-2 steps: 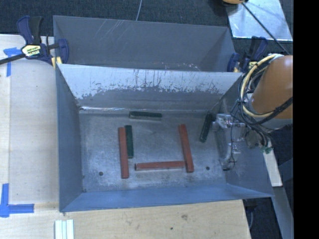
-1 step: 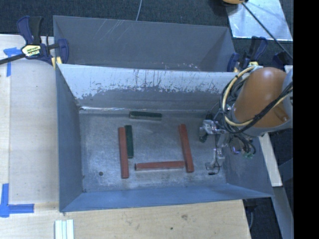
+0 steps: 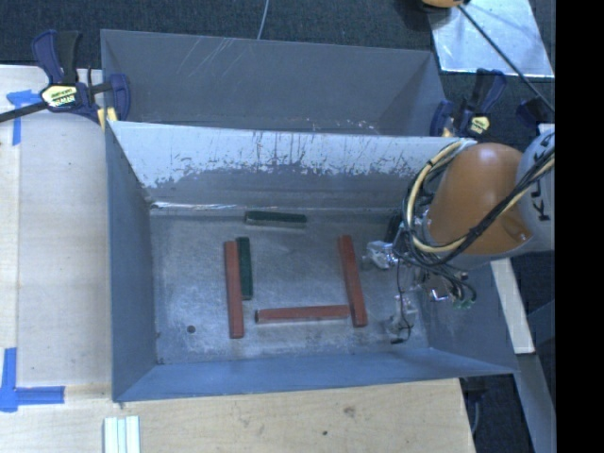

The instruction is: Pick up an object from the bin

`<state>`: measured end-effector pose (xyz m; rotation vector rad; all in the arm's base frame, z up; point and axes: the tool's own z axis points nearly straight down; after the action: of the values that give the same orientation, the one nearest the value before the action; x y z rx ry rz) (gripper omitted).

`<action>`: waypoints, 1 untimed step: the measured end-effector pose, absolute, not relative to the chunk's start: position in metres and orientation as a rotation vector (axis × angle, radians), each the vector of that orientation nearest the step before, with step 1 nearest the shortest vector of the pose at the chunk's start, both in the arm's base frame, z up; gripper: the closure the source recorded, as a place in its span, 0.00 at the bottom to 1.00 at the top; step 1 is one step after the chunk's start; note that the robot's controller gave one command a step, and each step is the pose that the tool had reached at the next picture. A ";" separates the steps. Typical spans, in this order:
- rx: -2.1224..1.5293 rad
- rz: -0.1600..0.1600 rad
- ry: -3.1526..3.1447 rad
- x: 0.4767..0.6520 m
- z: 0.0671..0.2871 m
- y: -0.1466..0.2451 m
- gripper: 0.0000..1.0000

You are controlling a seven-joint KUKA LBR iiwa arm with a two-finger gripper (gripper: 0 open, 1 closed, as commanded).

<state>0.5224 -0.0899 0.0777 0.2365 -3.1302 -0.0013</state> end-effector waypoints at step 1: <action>0.358 0.003 -3.123 0.567 0.084 -0.037 0.00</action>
Offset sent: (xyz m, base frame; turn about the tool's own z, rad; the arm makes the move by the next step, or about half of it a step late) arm -0.0183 0.0981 0.0092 -0.0753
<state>0.5670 -0.0369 0.0839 0.3583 -3.1235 0.0031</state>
